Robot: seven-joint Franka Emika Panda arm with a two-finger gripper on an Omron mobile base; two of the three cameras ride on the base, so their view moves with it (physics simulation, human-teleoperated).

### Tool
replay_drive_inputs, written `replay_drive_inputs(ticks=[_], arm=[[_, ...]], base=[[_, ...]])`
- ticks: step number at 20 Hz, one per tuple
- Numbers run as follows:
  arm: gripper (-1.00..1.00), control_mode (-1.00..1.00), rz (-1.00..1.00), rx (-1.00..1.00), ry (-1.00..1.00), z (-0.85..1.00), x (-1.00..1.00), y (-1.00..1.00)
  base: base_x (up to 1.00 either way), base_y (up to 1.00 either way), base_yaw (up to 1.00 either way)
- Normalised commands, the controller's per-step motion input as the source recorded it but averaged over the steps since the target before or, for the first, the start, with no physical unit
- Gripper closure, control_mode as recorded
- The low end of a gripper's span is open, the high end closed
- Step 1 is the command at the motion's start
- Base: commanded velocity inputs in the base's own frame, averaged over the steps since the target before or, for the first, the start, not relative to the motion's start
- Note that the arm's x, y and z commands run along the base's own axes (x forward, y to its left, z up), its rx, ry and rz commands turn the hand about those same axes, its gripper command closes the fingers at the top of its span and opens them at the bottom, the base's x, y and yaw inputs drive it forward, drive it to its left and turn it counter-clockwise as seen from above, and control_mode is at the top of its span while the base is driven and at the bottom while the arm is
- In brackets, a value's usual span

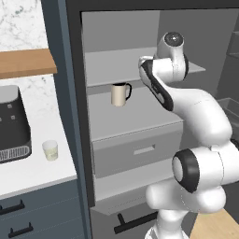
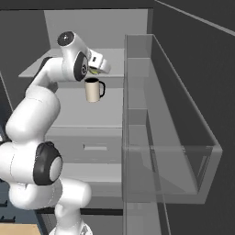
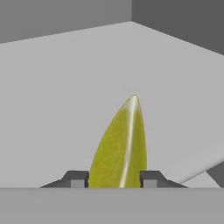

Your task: Grab a lemon wedge from the fridge and one ice cube from the ice bowl, and put them in the glass of lemonade.

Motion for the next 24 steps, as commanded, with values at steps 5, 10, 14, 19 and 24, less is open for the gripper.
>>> replay_drive_inputs(ticks=[5,10,14,19,24], arm=[[1.00,-1.00,0.16,0.00,-0.08,0.00,-1.00,0.00],[1.00,-1.00,0.16,0.00,0.00,0.00,-1.00,0.06],[1.00,-1.00,0.09,0.00,0.00,0.00,-0.94,0.00],[1.00,1.00,0.04,0.00,0.00,0.00,-0.58,0.00],[1.00,1.00,0.00,0.00,0.00,0.00,0.00,0.00]], base=[[0.00,0.00,0.00],[0.00,0.00,0.00],[0.00,0.00,0.00],[-0.40,0.00,0.03],[-1.00,0.19,0.07]])
